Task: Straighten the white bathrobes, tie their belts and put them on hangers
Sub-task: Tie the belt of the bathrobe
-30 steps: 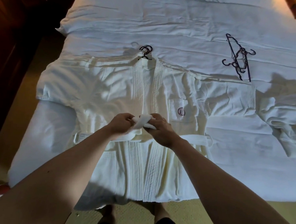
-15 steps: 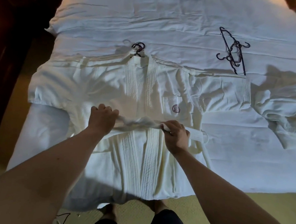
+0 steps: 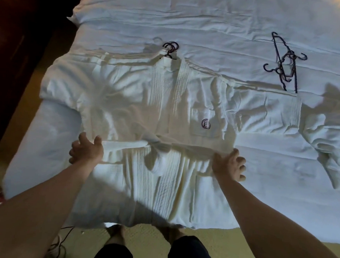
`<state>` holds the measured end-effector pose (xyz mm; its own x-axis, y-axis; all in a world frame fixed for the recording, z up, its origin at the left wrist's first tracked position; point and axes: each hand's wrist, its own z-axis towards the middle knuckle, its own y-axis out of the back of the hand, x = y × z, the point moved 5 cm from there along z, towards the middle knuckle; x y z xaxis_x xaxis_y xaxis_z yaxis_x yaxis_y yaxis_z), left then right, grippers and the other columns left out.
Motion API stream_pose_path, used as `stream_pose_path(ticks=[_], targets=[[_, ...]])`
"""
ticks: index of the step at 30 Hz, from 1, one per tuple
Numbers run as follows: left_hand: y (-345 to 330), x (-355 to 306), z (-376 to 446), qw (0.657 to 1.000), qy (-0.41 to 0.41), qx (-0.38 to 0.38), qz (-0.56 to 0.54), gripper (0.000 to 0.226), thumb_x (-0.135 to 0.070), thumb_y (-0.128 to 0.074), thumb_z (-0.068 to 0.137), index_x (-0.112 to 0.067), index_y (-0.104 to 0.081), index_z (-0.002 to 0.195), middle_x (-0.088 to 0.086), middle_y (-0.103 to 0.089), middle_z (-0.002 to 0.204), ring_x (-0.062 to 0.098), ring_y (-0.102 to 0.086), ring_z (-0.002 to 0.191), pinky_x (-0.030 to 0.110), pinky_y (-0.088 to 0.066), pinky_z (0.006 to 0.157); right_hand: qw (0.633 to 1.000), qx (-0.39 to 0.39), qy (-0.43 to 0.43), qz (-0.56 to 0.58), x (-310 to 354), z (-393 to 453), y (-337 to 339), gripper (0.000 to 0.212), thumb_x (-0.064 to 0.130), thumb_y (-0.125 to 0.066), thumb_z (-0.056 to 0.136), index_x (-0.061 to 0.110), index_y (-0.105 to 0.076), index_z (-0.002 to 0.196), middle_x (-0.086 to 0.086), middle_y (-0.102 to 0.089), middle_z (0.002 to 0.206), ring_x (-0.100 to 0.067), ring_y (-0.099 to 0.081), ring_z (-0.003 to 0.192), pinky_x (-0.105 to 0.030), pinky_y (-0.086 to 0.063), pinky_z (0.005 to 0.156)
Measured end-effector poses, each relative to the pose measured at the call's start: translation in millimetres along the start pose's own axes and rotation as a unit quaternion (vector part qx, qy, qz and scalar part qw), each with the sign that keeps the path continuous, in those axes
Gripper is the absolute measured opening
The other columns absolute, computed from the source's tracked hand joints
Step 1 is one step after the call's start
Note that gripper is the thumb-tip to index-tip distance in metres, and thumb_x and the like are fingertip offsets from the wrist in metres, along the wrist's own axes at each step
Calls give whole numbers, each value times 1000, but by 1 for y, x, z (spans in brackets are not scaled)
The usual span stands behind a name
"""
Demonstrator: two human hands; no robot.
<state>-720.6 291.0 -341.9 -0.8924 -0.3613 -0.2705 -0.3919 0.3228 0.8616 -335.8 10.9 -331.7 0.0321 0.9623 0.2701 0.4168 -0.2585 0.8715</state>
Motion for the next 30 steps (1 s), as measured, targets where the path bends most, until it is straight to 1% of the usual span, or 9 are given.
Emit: stream_pose_path(ticks=[2, 5, 8, 10, 15, 19, 23, 26, 30], targets=[[-6, 15, 10, 999, 22, 31, -8, 64, -57, -43, 99, -21, -30, 152, 24, -40, 149, 49, -39, 132, 53, -33, 110, 999, 32, -3, -22, -7, 9, -7, 63, 51, -57, 88, 21, -37, 139, -14, -42, 135, -35, -43, 125, -51, -33, 100], [-9, 26, 23, 998, -32, 35, -38, 61, -50, -53, 98, -15, -39, 146, 23, -55, 137, 45, -52, 123, 47, -41, 104, 997, 45, 47, -41, -15, 24, -9, 66, 54, -61, 91, 14, -41, 139, -16, -45, 137, -39, -46, 128, -50, -37, 100], [-6, 32, 36, 997, -65, 26, -20, 53, -44, -61, 95, -8, -51, 133, 22, -63, 127, 44, -59, 114, 46, -48, 95, 992, 74, 87, -58, -19, 38, -13, 59, 49, -61, 94, 9, -46, 134, -17, -52, 135, -41, -52, 124, -50, -44, 101], [-6, 34, 45, 996, -91, 16, 7, 40, -36, -63, 96, -1, -61, 115, 27, -65, 116, 45, -61, 107, 44, -47, 88, 990, 80, 102, -48, -19, 43, -12, 53, 44, -62, 94, 7, -48, 129, -18, -56, 131, -41, -55, 121, -47, -47, 97], [-8, 60, 77, 996, -90, -14, -14, 29, -31, -63, 97, -3, -69, 95, 27, -69, 103, 44, -63, 96, 43, -48, 81, 994, 25, 106, 10, -23, 54, -7, 34, 29, -67, 93, 6, -59, 117, -19, -65, 119, -39, -61, 111, -40, -49, 88], [-9, 56, 73, 996, -90, -15, 8, 38, -34, -66, 95, 1, -65, 111, 31, -65, 118, 48, -61, 109, 48, -49, 93, 990, -42, 119, -55, -23, 33, -9, 41, 32, -61, 97, 13, -51, 131, -13, -56, 132, -38, -51, 122, -49, -44, 96], [10, 30, 22, 993, -90, -59, 54, 44, -28, -56, 94, -15, -44, 134, 23, -39, 143, 47, -43, 125, 54, -34, 106, 978, -52, 156, -129, -22, -17, 0, 62, 36, -50, 101, 21, -21, 154, -10, -21, 159, -34, -29, 139, -55, -31, 105], [11, 0, -35, 972, -218, -52, 73, 56, -25, -57, 92, -27, -36, 144, 11, -22, 155, 39, -32, 136, 54, -26, 111, 959, -1, 242, -148, -19, -64, 7, 62, 36, -46, 99, 27, -21, 155, -5, -7, 165, -30, -21, 146, -56, -27, 110], [21, -36, -121, 915, -397, 42, 57, 60, -27, -61, 86, -23, -45, 143, 12, -29, 156, 41, -41, 133, 54, -37, 106, 952, 66, 291, -75, -29, -124, 37, 48, 30, -51, 98, 30, -43, 145, 3, -31, 158, -23, -29, 146, -50, -30, 113]])
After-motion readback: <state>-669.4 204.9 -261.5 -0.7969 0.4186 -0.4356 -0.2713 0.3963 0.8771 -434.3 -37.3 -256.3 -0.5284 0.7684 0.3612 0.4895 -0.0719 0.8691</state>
